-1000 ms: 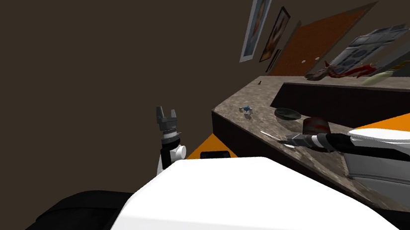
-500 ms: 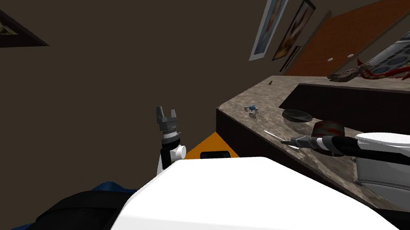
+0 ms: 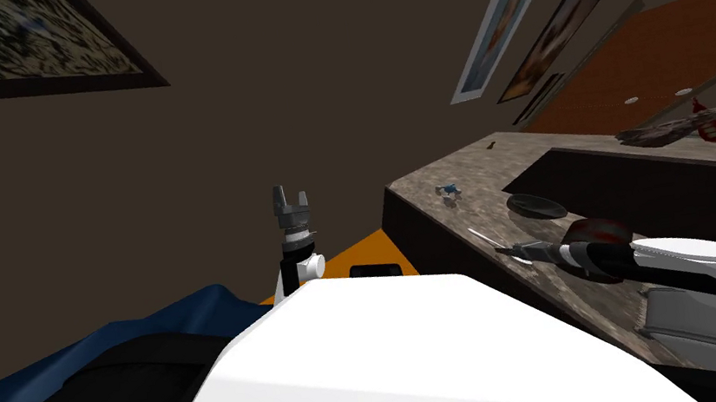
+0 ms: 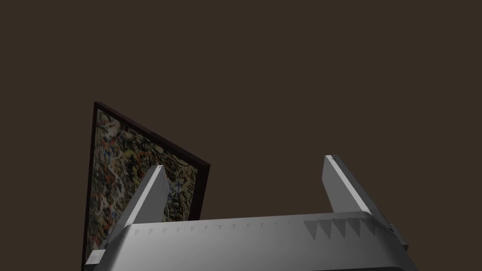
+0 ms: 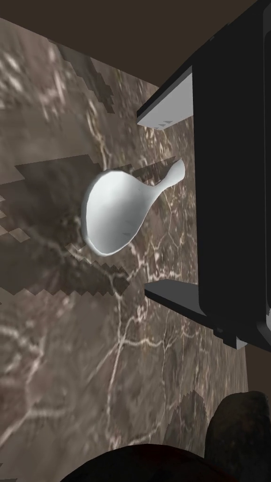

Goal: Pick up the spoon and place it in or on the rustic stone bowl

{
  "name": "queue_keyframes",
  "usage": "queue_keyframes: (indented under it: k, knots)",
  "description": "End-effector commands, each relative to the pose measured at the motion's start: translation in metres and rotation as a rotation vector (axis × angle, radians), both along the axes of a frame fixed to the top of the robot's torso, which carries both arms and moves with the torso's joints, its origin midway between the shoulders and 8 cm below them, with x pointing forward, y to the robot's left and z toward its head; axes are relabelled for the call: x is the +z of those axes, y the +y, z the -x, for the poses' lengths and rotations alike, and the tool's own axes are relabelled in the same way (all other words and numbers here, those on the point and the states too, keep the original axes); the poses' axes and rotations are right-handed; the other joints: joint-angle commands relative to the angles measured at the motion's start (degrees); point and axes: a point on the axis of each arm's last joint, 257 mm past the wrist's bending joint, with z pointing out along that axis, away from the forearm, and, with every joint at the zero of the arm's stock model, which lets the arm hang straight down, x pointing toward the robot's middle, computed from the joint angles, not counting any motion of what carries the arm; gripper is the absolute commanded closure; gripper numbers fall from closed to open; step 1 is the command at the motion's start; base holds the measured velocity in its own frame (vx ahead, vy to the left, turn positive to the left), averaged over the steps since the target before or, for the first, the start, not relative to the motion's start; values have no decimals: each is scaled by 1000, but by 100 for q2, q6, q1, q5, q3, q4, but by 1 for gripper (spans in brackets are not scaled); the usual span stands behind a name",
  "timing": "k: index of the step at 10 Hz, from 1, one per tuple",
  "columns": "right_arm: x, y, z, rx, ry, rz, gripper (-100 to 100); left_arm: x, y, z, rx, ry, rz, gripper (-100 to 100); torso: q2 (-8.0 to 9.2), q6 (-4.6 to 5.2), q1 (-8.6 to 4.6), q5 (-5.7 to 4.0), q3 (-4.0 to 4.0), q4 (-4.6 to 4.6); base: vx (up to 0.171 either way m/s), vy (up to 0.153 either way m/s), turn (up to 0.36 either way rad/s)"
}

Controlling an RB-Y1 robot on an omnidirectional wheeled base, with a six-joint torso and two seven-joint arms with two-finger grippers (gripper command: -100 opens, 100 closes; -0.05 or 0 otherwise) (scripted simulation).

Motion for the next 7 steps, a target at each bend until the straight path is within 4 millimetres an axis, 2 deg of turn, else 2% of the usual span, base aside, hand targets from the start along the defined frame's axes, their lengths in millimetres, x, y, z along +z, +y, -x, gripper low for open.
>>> queue_keyframes:
  k: [1, 5, 6, 7]
  knots:
    - [0, 0, 0, 0, 0, 0, 100, 0, 0, 0, 0, 0, 0, 0, 0, 0, 0, 0, 0, 0, -7, 0, -10]
    - [1, 0, -1, 2, -1, 0, 100, 0, 0, 0, 0, 0, 0, 0, -21, 2, -7, -7, -15, -8, 0, 0, 0]
    - [1, 0, -1, 2, -1, 0, 0, 0, 0, 0, 0, 0, 0, 0, -22, 2, -8, -7, -15, -8, 0, 0, 0]
    - [4, 9, -5, 45, 0, 0, 100, 0, 0, 0, 0, 0, 0, 0, -22, 2, -8, -7, -15, -8, 107, -20, -309]
